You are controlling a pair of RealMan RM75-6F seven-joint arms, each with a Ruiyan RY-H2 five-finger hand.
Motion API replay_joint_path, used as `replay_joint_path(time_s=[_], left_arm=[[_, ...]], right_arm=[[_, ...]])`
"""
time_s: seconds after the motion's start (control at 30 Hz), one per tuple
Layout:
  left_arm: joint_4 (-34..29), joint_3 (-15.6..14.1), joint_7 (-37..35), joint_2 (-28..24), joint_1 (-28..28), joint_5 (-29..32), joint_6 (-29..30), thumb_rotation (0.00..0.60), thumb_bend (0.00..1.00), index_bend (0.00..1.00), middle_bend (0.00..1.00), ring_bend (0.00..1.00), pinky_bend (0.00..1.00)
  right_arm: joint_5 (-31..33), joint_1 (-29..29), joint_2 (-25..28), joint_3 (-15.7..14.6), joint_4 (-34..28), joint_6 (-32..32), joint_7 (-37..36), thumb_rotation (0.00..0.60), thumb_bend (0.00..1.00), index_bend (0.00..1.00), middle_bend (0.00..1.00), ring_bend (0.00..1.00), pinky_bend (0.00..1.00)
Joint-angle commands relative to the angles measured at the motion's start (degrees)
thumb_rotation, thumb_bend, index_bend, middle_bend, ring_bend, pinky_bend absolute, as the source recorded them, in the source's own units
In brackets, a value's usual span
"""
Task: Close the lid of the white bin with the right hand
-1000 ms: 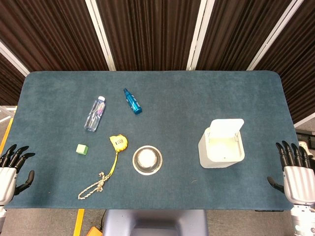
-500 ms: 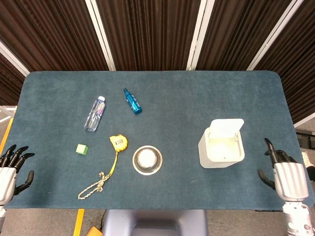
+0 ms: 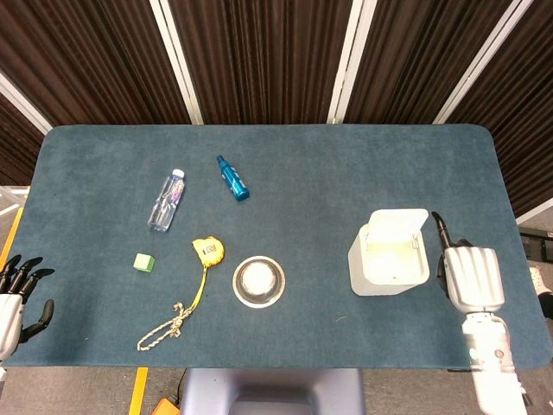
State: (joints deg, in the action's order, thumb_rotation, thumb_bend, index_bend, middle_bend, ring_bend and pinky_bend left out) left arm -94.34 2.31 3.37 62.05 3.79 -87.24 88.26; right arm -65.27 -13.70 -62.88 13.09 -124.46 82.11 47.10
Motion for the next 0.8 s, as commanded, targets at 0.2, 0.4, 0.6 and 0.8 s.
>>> replay_joint_path(time_s=[0.2,0.4,0.6,0.8], left_arm=[[0.1,0.1,-0.1,0.0,0.1,0.1,-0.2,0.6,0.46,0.28,0.15,0.05,0.21],[0.2,0.1,0.0,0.1,0.2,0.1,-0.3,0.6,0.46,0.28,0.15,0.05,0.21],[0.3,0.3,-0.3,0.0,0.1,0.1,0.0,0.6,0.46,0.28,0.15,0.05,0.21],[0.4,0.4,-0.6,0.1,0.0,-0.2,0.4,0.6,0.46,0.28,0.15,0.05,0.21]], right_arm=[[24.2,-12.8,-2.6,7.7,-3.4,-2.2,11.8,0.6,0.94,0.03,0.75,0.65,0.93],[30.7,-17.4,-2.9,8.3,-2.7,-3.1,12.1,0.6,0.94,0.06,0.75,0.65,0.93],[31.7,-19.1,-2.5,5.7,-4.0,-1.8,12.3,0.6,0.94,0.12,0.75,0.65,0.93],[31.7,-19.4,-1.1,2.1,-6.8,-0.4,12.5,0.6,0.94,0.25,0.75,0.65,0.93]])
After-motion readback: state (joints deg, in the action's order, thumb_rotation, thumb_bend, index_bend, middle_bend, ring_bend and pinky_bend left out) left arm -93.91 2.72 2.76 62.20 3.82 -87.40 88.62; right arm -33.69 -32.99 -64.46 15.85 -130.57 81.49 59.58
